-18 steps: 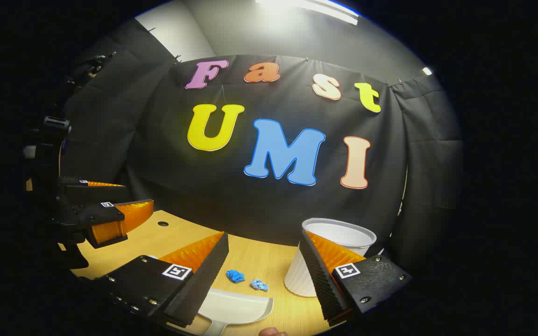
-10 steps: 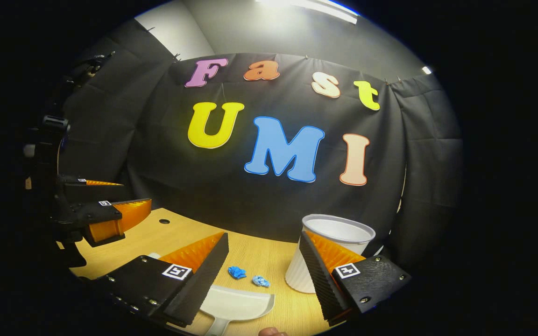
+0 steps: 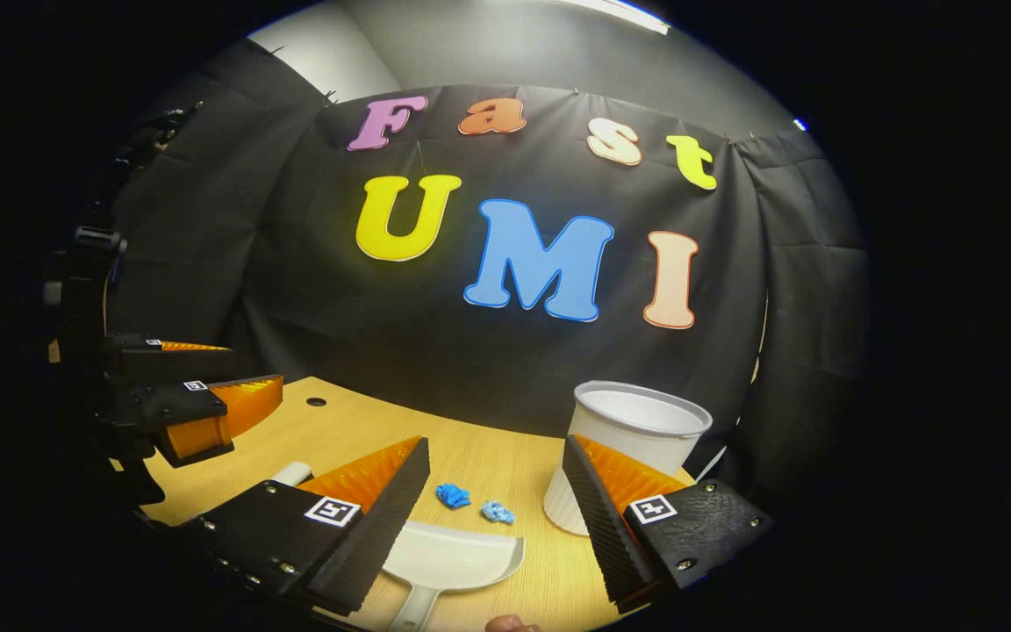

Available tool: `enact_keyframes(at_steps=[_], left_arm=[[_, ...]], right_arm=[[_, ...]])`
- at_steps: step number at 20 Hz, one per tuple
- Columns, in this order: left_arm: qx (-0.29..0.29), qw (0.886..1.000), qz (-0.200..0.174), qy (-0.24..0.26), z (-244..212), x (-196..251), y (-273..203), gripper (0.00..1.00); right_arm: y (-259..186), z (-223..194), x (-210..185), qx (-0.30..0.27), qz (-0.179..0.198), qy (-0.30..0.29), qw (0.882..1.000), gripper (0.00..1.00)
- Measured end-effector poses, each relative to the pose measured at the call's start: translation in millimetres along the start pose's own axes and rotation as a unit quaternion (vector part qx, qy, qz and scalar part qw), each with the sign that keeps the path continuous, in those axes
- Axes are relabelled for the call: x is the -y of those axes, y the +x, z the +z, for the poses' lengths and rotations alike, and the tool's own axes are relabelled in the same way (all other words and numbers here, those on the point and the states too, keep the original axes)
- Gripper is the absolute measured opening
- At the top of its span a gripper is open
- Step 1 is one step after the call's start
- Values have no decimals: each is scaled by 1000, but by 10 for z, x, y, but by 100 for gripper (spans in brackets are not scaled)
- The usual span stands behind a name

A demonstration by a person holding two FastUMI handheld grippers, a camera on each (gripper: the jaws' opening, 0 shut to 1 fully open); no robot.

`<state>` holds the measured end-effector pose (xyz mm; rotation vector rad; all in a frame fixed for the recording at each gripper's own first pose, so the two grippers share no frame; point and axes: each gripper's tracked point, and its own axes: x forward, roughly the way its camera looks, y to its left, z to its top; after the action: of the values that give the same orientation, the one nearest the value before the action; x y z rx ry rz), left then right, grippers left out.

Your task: Pick up the small broom and dustpan from the desktop, sweep the trash into the dustpan with the broom, and then empty the trash into the garbage bin.

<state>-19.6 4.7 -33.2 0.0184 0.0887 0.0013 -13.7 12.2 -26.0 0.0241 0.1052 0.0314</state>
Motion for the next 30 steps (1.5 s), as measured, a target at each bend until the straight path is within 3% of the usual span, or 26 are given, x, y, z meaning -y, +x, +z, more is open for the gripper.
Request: enact_keyframes(at_steps=[1, 2, 6, 12, 22, 26, 30], left_arm=[[-8, 1000, -4, -1, -62, 11, 11, 95], [-17, 1000, -5, -4, -138, 4, 12, 94], [-84, 996, 1, -26, -567, -81, 60, 94], [-203, 979, -14, -30, -1283, -131, -2, 96], [-356, 934, -23, -11, -2187, -298, -92, 95], [-399, 916, -39, -10, -2432, -307, -94, 96], [-422, 905, -41, -16, -2516, -384, -81, 95]], right_arm=[[5, -51, -28, -9, 5, 1, 1000, 100], [2, -89, -62, -17, 11, 2, 1000, 96], [5, -346, -179, -66, 28, 15, 997, 96], [-39, -922, -287, -175, 29, 49, 983, 96], [-271, -1756, -438, -353, 22, 98, 930, 96], [-304, -2029, -518, -407, 23, 118, 906, 96], [-291, -2208, -563, -452, 38, 117, 884, 96]])
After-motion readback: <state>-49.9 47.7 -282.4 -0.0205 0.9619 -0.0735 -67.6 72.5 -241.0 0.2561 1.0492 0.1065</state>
